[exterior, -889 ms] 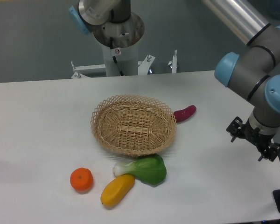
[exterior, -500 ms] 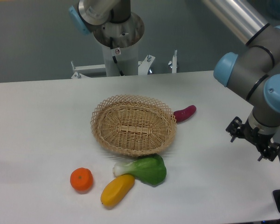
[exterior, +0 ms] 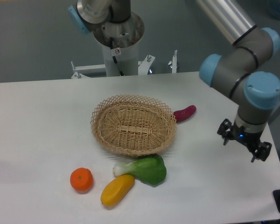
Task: Pick up the mango from the table
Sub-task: 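Move the open gripper over the yellow mango and lower toward it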
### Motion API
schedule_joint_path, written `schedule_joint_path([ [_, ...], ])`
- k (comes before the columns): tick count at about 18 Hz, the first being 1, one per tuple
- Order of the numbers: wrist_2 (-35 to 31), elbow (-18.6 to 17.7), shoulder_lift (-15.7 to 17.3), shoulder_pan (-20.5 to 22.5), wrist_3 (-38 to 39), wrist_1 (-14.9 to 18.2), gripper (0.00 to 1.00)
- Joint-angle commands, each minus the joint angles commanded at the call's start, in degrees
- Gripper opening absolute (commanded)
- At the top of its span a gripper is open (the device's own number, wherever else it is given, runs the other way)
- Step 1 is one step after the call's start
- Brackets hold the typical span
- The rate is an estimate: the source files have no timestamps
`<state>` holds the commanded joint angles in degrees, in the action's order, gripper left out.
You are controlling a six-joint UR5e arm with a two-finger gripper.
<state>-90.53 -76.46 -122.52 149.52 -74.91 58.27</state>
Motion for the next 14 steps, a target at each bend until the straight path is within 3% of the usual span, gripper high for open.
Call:
schedule_joint_path([
  [6,0.35,-0.70,-0.61,-8.79,13.90,0.53,1.00],
  [14,2.10,-3.51,-1.67,-15.39,19.36,0.35,1.00],
])
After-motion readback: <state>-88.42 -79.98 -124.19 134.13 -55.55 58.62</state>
